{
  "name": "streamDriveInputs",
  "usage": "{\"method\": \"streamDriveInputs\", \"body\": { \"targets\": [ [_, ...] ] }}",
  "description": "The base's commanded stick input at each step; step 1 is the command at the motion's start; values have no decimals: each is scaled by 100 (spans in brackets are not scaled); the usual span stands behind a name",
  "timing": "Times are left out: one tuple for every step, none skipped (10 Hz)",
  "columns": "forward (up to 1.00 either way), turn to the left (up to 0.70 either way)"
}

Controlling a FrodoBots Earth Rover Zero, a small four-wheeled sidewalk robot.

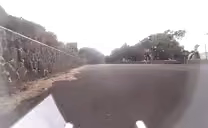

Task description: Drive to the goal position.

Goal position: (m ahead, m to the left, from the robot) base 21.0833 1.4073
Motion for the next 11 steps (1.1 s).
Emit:
{"method": "streamDriveInputs", "body": {
  "targets": [
    [100, -4],
    [100, -22],
    [100, 0],
    [100, 0],
    [100, -22],
    [100, 0],
    [100, 0],
    [100, 0],
    [100, 0],
    [100, 0],
    [100, -17]
  ]
}}
